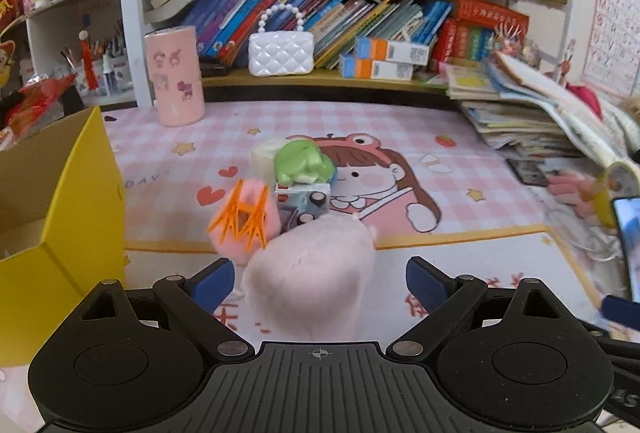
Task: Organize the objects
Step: 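Grasp the large pink plush pig with the left tool while the right tool grasps the pink chick plush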
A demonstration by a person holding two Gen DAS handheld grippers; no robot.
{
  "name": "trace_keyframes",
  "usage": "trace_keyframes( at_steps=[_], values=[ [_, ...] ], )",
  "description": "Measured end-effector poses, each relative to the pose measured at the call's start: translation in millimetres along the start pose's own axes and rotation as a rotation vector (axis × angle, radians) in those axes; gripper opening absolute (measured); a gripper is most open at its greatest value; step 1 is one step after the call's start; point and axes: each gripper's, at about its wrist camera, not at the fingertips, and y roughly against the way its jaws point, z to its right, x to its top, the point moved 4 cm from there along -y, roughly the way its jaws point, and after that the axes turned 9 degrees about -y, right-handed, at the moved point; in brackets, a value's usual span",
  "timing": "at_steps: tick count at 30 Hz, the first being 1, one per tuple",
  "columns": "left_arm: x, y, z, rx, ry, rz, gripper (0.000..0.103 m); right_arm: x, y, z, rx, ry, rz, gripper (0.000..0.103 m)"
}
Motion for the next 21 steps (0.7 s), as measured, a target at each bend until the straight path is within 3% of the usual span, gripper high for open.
trace_keyframes(
  at_steps=[8,9,10,13,21],
  values=[
    [-0.1,-39.0,7.3,0.029,-0.070,-0.094,0.093,14.0,-12.2,2.5,0.025,0.030,0.001,0.055],
    [-0.3,-40.6,7.4,0.036,-0.074,-0.098,0.080,15.5,-12.5,2.6,0.028,0.034,0.005,0.055],
    [0.7,-41.0,6.6,0.043,-0.077,-0.100,0.074,17.0,-12.9,2.6,0.030,0.037,0.009,0.055],
    [3.9,-35.2,0.9,0.000,-0.027,-0.108,0.065,18.5,-13.9,2.2,0.033,0.041,0.015,0.055],
    [-20.5,13.2,-15.7,-0.038,0.027,-0.117,0.064,21.9,-26.2,-18.6,0.110,0.051,-0.013,0.057]
  ],
)
